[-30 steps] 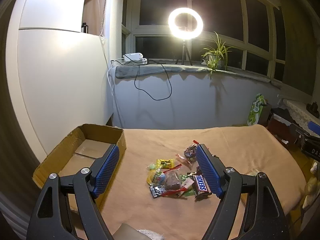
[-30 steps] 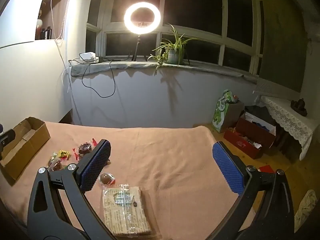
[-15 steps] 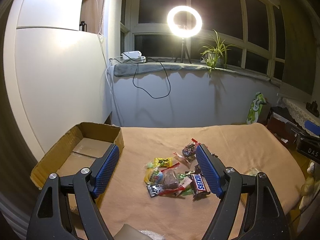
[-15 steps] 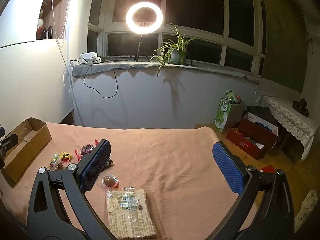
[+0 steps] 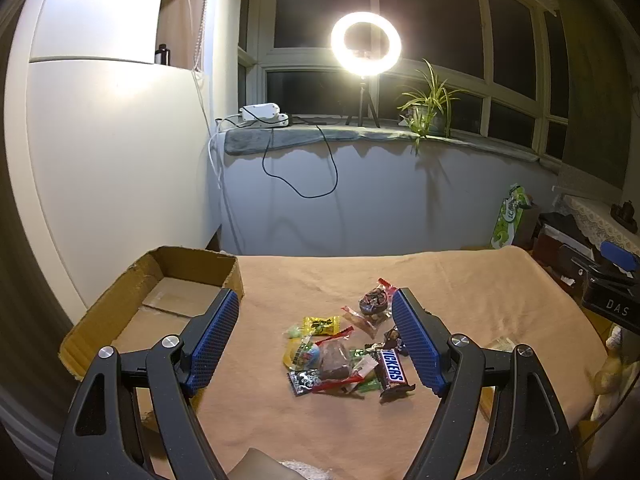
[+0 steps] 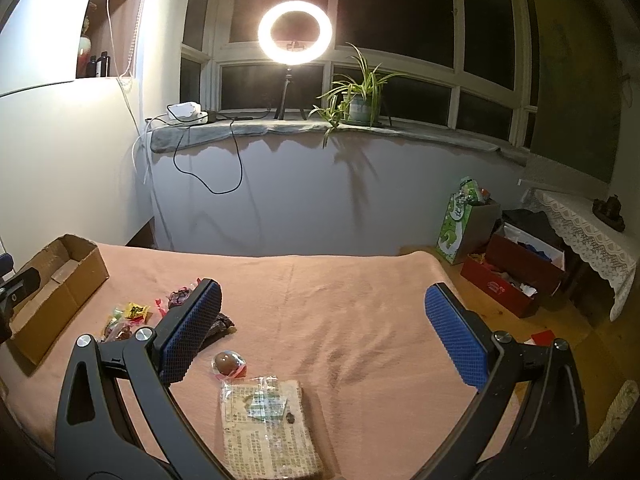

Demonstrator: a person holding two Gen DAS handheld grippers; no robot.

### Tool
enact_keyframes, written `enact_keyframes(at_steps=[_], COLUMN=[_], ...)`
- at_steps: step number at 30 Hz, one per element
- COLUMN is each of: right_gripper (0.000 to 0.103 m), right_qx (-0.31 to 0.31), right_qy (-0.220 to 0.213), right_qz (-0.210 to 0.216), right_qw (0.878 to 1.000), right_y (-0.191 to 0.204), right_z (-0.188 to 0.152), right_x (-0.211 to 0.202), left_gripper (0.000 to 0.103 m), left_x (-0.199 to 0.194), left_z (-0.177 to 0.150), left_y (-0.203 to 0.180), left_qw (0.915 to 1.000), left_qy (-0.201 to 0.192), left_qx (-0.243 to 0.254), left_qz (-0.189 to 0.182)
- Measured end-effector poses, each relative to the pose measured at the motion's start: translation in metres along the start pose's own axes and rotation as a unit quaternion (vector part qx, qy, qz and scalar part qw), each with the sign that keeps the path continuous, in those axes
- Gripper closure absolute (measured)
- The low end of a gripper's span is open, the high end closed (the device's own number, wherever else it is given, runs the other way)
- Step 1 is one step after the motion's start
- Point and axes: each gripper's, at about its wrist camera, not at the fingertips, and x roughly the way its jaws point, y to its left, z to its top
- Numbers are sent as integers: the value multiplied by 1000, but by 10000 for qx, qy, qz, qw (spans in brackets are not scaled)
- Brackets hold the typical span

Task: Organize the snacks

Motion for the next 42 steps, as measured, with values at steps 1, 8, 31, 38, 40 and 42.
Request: enact_keyframes(at_steps=[1,8,31,38,40,42], right_gripper=[0,0,0,0,0,0], right_qx=[0,-12,-67,-108,-123,-127], right_qy=[4,3,56,153,196,269], right_qz=[2,9,53,55,56,58], right_qw=[10000,10000,9999,9998,9997,9995], right_y=[0,2,7,4,4,1], right_z=[0,0,2,-3,-5,-7], right_x=[0,1,4,11,13,16], left_gripper=[24,24,24,24,24,24], left_x=[0,0,0,6,9,12], left_z=[0,0,-4,-11,-15,-19], left_y=[-1,-4,-19,-25,-28,-34], left_qw=[10000,10000,9999,9990,9980,9970], left_qy=[1,2,95,304,433,537], left_qx=[4,12,44,97,96,138], left_qz=[-4,-15,-121,-314,-446,-540])
